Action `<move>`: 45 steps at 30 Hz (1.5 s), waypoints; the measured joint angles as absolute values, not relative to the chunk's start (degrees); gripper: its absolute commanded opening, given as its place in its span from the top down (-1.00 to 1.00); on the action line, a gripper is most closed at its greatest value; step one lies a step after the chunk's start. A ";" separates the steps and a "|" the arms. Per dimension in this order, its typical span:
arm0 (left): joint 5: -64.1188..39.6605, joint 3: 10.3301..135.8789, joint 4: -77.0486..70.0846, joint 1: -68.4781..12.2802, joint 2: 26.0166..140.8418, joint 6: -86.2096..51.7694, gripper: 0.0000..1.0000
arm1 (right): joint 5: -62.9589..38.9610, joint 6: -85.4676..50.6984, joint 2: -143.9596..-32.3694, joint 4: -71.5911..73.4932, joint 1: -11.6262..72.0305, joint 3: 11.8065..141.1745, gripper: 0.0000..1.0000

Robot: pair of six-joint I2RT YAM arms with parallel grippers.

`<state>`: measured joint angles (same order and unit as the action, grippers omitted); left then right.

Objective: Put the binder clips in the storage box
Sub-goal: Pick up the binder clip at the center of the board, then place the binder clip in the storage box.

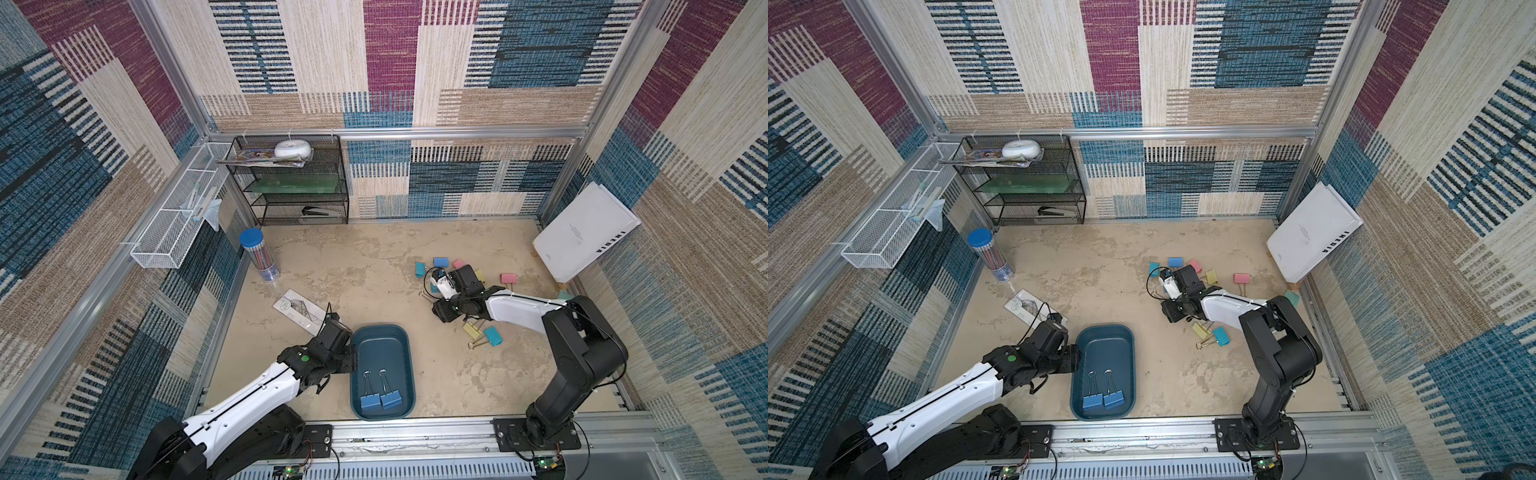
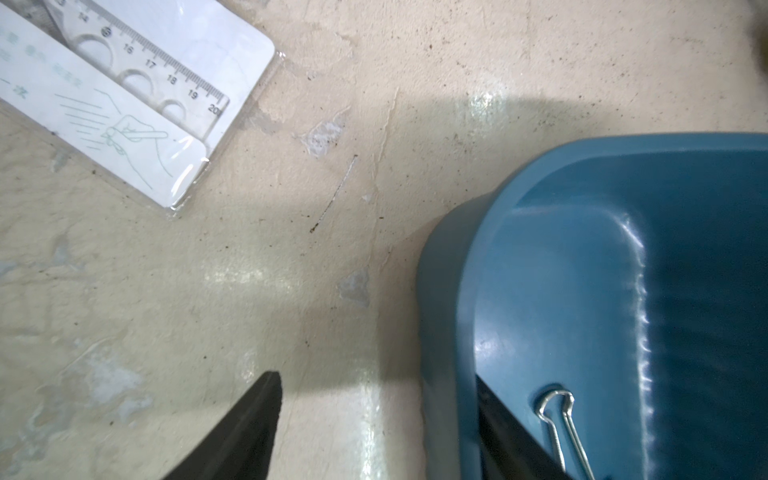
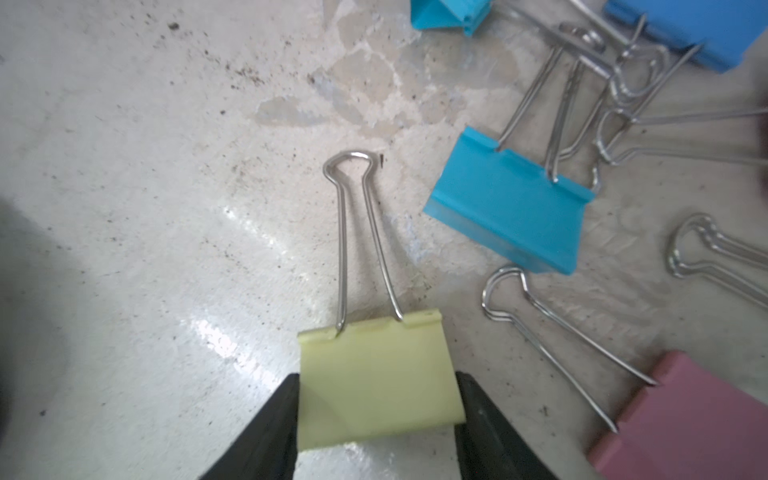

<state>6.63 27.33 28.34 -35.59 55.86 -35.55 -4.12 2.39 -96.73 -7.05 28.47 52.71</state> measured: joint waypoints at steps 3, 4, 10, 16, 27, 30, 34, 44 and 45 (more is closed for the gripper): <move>6.63 27.33 28.32 -35.59 56.01 -35.55 -0.41 | -4.27 1.72 -92.66 -9.37 29.28 53.56 -0.08; 6.63 27.33 28.32 -35.59 56.07 -35.55 -0.41 | -4.14 1.21 -90.85 -10.02 29.98 53.60 -0.08; 6.61 27.33 28.32 -35.59 56.07 -35.55 -0.41 | -2.92 -1.83 -81.38 -15.31 33.85 53.74 -0.01; 6.57 27.33 28.32 -35.59 56.05 -35.55 -0.41 | -2.37 -9.15 -71.72 -19.27 45.76 52.40 0.03; 6.33 27.33 28.32 -35.59 55.70 -35.33 -0.41 | 4.40 -37.19 -69.28 -21.93 71.44 49.63 0.03; 6.20 27.33 28.34 -35.62 55.66 -35.14 -0.41 | 6.02 -42.22 -73.52 -23.49 75.99 51.68 0.00; 6.17 27.33 28.34 -35.62 55.18 -35.11 -0.41 | 7.60 -47.20 -78.30 -24.14 79.26 53.98 -0.01; 6.00 27.29 28.32 -35.62 54.43 -34.89 -0.41 | 8.36 -53.49 -81.23 -24.01 81.36 51.29 -0.02; 6.00 27.24 28.29 -35.62 54.41 -34.89 -0.41 | 8.36 -53.63 -81.67 -23.90 81.36 51.22 -0.02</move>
<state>6.00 27.24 28.29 -35.62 54.41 -34.89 8.36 -53.63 -81.67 -23.90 81.36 51.22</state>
